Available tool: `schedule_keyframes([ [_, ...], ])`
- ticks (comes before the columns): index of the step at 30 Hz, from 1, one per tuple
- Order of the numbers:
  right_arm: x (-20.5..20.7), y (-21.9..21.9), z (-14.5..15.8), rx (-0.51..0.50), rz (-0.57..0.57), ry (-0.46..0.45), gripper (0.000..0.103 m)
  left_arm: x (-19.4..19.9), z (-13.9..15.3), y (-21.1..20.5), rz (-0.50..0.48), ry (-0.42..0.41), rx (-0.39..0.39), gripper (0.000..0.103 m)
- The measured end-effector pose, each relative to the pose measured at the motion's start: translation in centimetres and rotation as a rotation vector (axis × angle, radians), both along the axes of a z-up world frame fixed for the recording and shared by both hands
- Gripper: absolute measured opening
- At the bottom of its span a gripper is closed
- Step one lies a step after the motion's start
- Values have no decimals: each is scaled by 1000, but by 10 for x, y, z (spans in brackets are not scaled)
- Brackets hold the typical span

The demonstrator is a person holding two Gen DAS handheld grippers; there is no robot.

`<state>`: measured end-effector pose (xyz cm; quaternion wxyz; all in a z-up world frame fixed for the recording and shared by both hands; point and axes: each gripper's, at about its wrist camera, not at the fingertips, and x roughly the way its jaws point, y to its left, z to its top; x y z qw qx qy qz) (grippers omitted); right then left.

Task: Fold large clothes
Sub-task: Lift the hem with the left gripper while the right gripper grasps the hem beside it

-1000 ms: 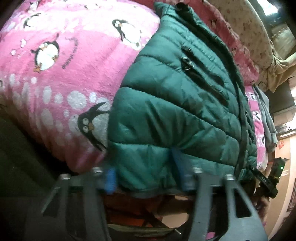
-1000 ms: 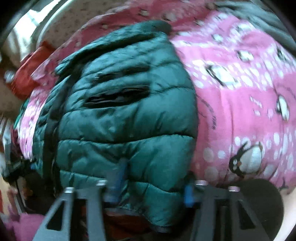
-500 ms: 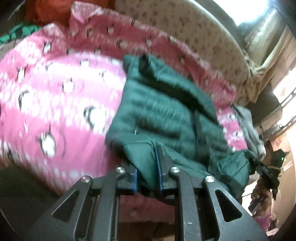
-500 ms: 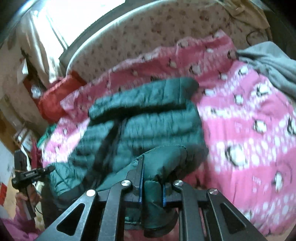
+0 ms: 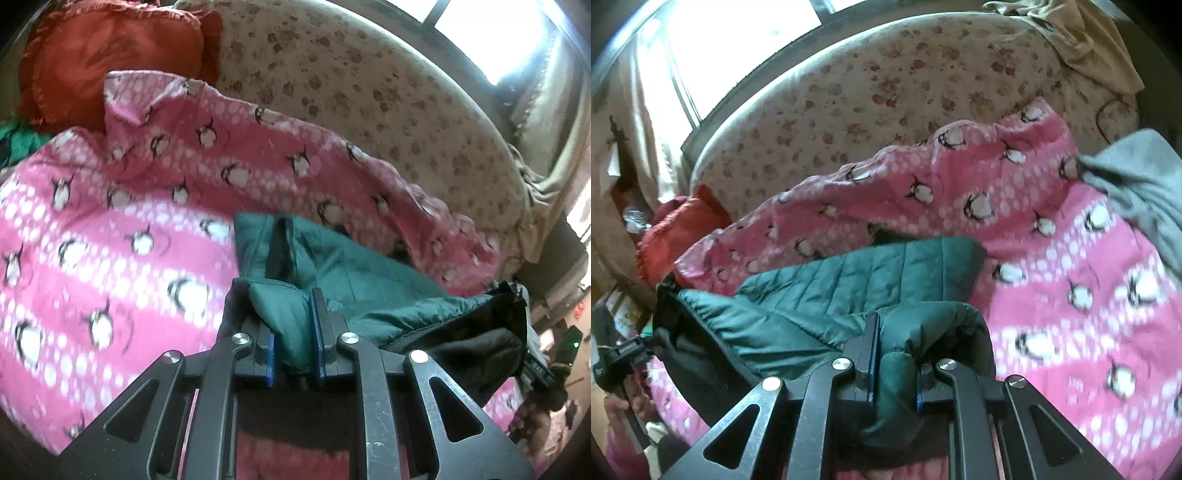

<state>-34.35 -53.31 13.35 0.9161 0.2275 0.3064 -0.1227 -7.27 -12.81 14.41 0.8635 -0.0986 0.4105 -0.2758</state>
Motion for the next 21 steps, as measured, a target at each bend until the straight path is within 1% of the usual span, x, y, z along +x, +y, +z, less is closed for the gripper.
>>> schedule_keyframes([
  [3,29,-17,-5,-10,-21,23,13,23,1,-15,25,-14,14,15],
  [5,45,-29,-9,-13,-37,32,13,41,-2,-28,41,4,28,15],
  [7,61,-38,-14,-8,-43,44,13,59,-8,-39,61,28,39,15],
  [9,78,-46,-19,-6,-49,66,13,74,-16,-50,78,36,55,15],
  [12,99,-58,-29,-4,-54,91,13,92,-30,-63,93,60,93,15],
  [15,119,-71,-49,27,-70,129,13,110,-52,-70,108,108,99,15],
  [17,129,-77,-62,40,-85,150,13,118,-61,-73,111,123,94,16],
  [20,140,-81,-79,53,-114,165,13,126,-67,-76,113,137,72,18],
  [21,144,-82,-85,58,-119,170,16,127,-68,-78,107,136,75,18],
])
